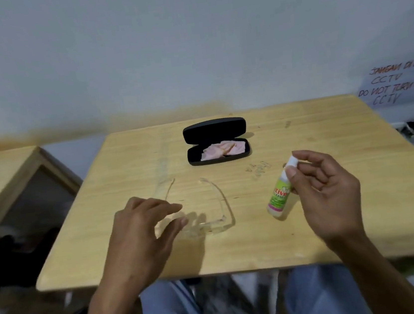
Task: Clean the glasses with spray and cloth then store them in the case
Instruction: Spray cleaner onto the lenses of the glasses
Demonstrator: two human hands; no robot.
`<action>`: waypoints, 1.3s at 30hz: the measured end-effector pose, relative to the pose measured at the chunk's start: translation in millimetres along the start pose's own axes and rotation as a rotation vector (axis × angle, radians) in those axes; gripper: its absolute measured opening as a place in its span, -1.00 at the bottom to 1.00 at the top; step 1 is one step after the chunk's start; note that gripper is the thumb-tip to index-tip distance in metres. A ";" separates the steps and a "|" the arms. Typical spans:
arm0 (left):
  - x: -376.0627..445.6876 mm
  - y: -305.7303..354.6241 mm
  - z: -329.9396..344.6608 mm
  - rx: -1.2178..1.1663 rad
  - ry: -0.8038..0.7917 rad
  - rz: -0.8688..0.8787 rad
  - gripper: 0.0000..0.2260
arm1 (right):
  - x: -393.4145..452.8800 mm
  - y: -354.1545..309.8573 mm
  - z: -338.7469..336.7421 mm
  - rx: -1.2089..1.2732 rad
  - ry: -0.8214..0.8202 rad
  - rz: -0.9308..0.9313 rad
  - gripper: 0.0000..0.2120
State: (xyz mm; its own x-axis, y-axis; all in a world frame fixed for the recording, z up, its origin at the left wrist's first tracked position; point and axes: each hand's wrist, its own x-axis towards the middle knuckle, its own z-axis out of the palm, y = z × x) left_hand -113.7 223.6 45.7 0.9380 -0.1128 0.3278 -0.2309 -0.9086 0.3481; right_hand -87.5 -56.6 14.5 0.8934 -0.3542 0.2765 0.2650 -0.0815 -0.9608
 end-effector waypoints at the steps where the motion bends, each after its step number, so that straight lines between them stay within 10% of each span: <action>1: -3.1 -5.4 -0.7 0.012 -0.046 -0.003 -0.79 | -2.7 -0.2 2.4 0.011 -0.008 0.017 -0.74; 21: 4.0 -7.8 17.8 0.236 -0.124 0.169 -0.63 | -19.5 -23.7 27.3 0.451 -0.167 0.462 -0.77; 30: 14.2 2.0 19.0 0.204 -0.191 0.080 -0.90 | -12.5 -32.8 22.9 0.490 -0.201 0.481 -0.80; 39: 19.4 26.8 1.0 -0.714 0.061 -0.352 -0.95 | -23.2 -46.2 22.6 0.310 -0.225 0.199 -0.75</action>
State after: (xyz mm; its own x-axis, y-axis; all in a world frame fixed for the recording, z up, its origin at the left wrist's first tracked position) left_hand -101.5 196.7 60.5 0.9755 0.1742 0.1342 -0.0527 -0.4072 0.9118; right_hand -112.3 -23.6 52.9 0.9859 -0.1200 0.1168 0.1451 0.2637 -0.9536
